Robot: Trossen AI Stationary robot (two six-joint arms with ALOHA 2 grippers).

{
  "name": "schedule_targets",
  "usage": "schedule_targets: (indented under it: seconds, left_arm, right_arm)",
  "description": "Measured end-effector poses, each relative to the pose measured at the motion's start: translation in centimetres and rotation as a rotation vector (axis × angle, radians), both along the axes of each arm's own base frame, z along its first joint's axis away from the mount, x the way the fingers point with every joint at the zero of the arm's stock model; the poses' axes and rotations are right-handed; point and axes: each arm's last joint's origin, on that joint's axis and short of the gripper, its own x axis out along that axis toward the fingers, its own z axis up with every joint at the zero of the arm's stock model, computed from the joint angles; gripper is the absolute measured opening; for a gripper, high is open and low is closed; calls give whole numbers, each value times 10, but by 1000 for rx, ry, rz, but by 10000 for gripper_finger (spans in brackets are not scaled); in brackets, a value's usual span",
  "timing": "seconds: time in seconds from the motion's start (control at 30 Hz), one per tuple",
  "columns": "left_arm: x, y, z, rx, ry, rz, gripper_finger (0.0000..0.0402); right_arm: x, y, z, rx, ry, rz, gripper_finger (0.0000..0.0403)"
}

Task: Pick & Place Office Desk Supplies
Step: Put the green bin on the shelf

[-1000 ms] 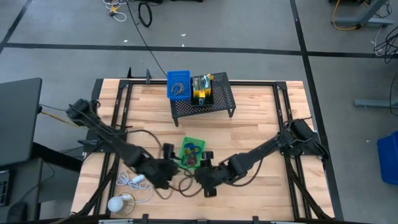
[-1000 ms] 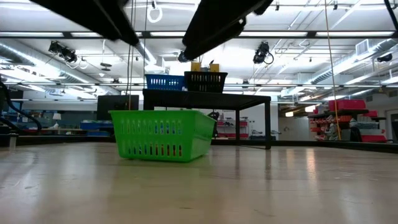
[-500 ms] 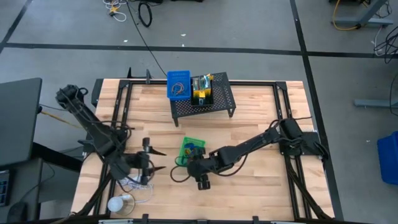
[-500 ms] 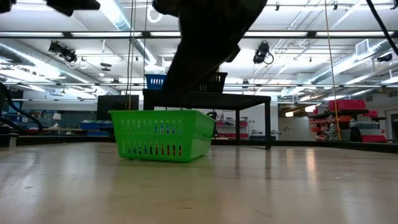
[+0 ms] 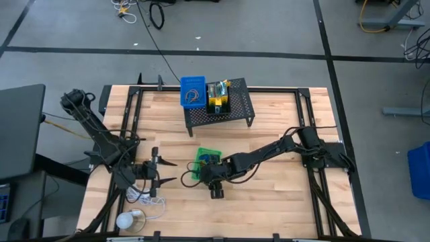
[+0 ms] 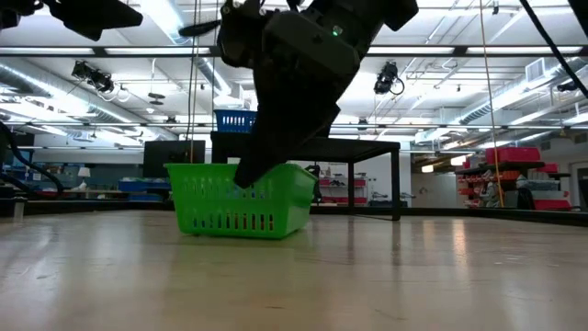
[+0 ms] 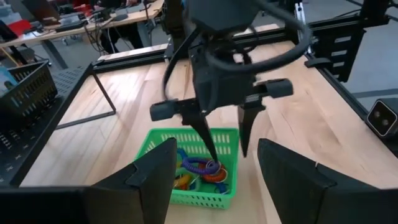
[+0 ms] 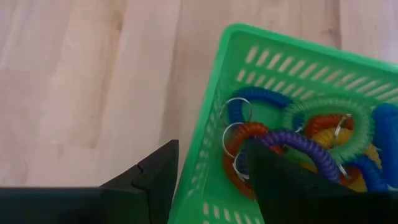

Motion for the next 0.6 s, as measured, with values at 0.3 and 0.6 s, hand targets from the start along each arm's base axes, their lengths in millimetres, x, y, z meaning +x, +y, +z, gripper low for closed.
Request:
schedule_targets:
  seconds: [0.3,0.6]
  left_arm:
    - [0,0,0,9,0,0,231]
    - [0,0,0,11,2,0,231]
  right_arm:
    - [3,-4,-16,-21,34,-4,167]
    - [-4,1,-18,-46,86,-80,14]
